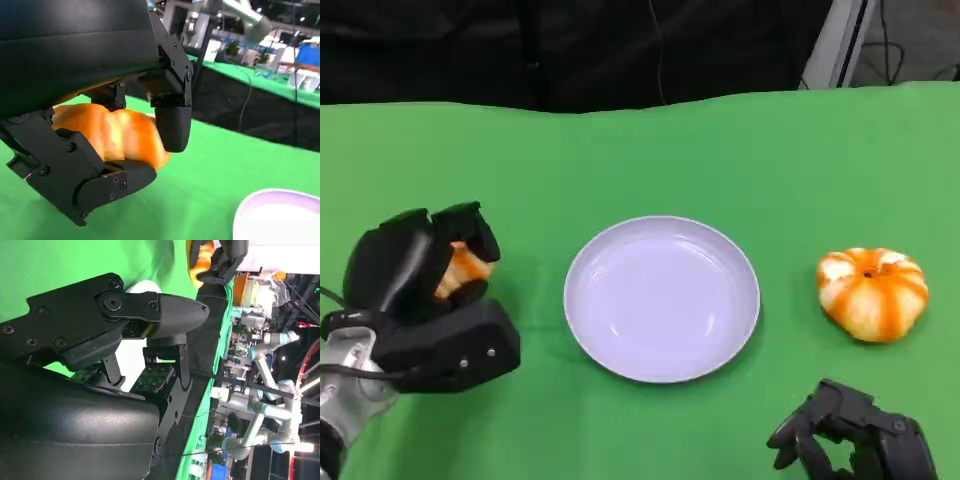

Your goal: Grasp the bread from the table and place it into the plate.

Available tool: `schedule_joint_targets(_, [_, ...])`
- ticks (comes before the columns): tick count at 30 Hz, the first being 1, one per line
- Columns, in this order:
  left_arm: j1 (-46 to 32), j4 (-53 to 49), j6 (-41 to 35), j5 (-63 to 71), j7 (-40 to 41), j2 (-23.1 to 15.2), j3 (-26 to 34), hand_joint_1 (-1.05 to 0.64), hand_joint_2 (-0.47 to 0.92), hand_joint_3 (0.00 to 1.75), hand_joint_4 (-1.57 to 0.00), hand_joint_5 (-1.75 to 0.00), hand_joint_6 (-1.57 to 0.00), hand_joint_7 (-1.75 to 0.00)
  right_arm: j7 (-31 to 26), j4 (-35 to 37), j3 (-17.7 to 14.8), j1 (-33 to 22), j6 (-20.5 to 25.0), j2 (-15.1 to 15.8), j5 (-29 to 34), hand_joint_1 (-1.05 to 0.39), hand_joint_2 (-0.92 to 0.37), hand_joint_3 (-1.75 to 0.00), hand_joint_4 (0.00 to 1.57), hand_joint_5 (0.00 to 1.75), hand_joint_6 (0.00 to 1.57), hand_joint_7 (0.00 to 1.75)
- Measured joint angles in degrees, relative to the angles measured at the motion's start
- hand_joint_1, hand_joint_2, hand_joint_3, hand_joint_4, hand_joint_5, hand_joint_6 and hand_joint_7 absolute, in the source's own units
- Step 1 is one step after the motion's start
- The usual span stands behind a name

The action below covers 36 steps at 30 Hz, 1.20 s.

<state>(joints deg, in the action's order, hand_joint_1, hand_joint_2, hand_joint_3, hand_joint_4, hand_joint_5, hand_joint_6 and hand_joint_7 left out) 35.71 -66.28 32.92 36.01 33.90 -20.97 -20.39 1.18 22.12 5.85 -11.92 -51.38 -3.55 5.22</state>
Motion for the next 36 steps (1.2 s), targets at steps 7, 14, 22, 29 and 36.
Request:
schedule_joint_targets(7, [0.0,0.0,0.0,0.0,0.0,0.0,0.0,-0.07,0.32,1.25,-0.9,-1.75,-0.77,-1.58,0.0,0.0,0.0,0.0,0.0,0.0,0.0,-0.67,-0.87,-0.49,0.88,1.48,0.93,1.13])
schedule_joint_targets(14, [0.0,0.0,0.1,0.0,0.0,0.0,0.0,-0.07,0.32,1.25,-0.9,-1.75,-0.78,-1.58,0.0,0.0,0.0,0.0,0.0,0.0,0.0,-0.67,-0.87,-0.48,0.88,1.48,0.93,1.13])
schedule_joint_targets(22, [-2.4,14.2,2.5,0.2,-0.9,1.1,-1.1,-0.12,0.3,1.4,-0.93,-1.75,-0.75,-1.65,0.0,0.0,0.0,0.2,0.1,0.0,0.0,-0.68,-0.87,-0.48,0.88,1.48,0.93,1.14])
schedule_joint_targets(29, [-3.0,23.8,3.4,1.5,-4.5,5.0,-3.1,-0.14,0.3,1.42,-0.95,-1.75,-0.74,-1.68,0.0,0.1,-0.1,-0.1,0.2,-0.1,-0.2,-0.67,-0.87,-0.49,0.88,1.47,0.93,1.14])
schedule_joint_targets(36, [-3.0,23.8,3.6,3.3,-5.4,8.3,-5.6,-0.16,0.31,1.43,-0.96,-1.75,-0.74,-1.68,0.1,0.2,0.1,0.4,0.2,-0.3,-0.1,-0.67,-0.86,-0.51,0.88,1.46,0.93,1.14])
